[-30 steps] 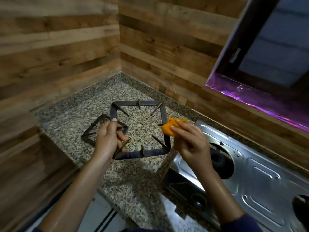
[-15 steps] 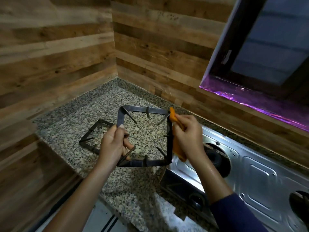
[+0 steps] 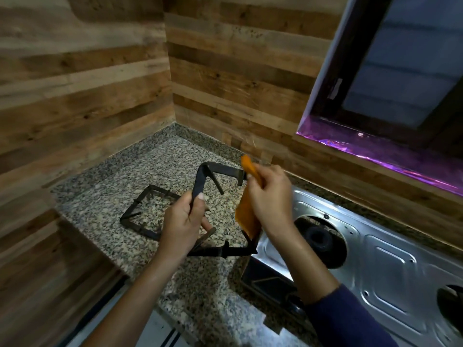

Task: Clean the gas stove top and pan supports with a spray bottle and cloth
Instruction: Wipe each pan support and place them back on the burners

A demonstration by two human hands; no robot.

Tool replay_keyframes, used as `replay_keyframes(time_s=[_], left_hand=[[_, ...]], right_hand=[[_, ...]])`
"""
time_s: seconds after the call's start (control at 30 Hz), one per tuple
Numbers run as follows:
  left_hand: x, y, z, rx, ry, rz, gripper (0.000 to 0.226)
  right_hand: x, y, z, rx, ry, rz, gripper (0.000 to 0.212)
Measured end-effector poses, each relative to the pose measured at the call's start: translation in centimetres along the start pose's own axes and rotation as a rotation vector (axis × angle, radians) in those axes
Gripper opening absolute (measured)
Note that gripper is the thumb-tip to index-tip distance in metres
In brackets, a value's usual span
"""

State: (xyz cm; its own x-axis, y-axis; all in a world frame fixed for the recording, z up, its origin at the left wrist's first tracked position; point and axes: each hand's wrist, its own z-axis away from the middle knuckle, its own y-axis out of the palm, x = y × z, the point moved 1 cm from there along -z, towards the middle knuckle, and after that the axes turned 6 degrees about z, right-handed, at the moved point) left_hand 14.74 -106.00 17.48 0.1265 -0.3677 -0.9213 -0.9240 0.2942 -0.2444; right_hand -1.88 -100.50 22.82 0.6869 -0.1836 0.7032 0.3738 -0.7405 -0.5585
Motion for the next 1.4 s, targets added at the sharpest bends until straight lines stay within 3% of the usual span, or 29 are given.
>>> replay_keyframes(time_s=[0.1, 0.23, 0.27, 0.33, 0.43, 0.5, 0.57, 0.63, 0.77, 0.87, 0.93, 1.1, 1.17, 1.23, 1.3, 1.4], left_hand=[[0.0, 0.2, 0.2, -0.017, -0.007, -0.001, 0.030], [1.0, -0.5, 0.7, -0.010, -0.052, -0.002, 0.036], [1.3, -0.6, 0.6, -0.013, -0.065, -0.004, 0.035], [1.3, -0.6, 0.1, -0.010, -0.072, -0.007, 0.034], [0.8, -0.6, -1.0, 0.058, -0.022, -0.054, 0.039], [0.5, -0.7, -1.8, 0.094, -0.040, -0.034, 0.037], [0.6, -1.1, -2.2, 0.095, -0.076, 0.010, 0.037], [0.6, -2.0, -3.0, 0.095, -0.090, -0.018, 0.035], [-0.9, -4.8, -5.4, 0.257, -0.080, -0.113, 0.034], [-2.7, -5.6, -6.5, 0.507, -0.038, -0.188, 0.031], [-3.2, -6.0, -7.1, 0.642, -0.046, -0.239, 0.029], [-3.0, -7.5, -7.8, 0.837, -0.167, -0.141, 0.038], [-3.0, -8.6, -7.7, 0.841, -0.229, -0.147, 0.049], [-2.0, -10.2, -7.6, 0.761, -0.302, -0.070, 0.077], [0.2, -12.0, -7.0, 0.582, -0.408, 0.157, 0.104], [3.3, -12.0, -4.2, 0.400, -0.482, 0.618, 0.102]], right_hand=[[-0.4, 1.5, 1.9, 0.099, -0.010, 0.085, 0.028], [-0.7, 0.4, 3.0, 0.197, 0.297, -0.390, 0.018], [-0.3, 0.0, 2.9, 0.131, 0.295, -0.456, 0.017], [0.9, -0.4, 2.2, 0.013, 0.116, -0.401, 0.022], [2.1, 0.8, 1.3, 0.148, -0.192, -0.181, 0.035], [1.8, 2.1, 1.8, 0.195, -0.269, -0.032, 0.038], [1.1, 2.6, 3.1, 0.211, -0.275, -0.030, 0.037], [0.8, 2.0, 4.1, 0.244, -0.154, -0.189, 0.033], [0.6, 0.2, 2.5, 0.082, -0.022, -0.359, 0.025], [0.8, 0.4, 0.2, 0.295, -0.036, -0.176, 0.040], [0.5, 1.1, -0.8, 0.471, -0.052, -0.111, 0.037], [-1.3, 1.9, -0.2, 0.740, 0.093, -0.505, 0.013], [-1.1, 2.4, 0.9, 0.737, 0.107, -0.614, 0.009], [-0.8, 3.0, 1.7, 0.674, 0.082, -0.649, 0.009], [-0.7, 3.4, 1.8, 0.606, 0.086, -0.674, 0.010], [-1.2, 3.6, 1.7, 0.485, 0.217, -0.750, 0.007]])
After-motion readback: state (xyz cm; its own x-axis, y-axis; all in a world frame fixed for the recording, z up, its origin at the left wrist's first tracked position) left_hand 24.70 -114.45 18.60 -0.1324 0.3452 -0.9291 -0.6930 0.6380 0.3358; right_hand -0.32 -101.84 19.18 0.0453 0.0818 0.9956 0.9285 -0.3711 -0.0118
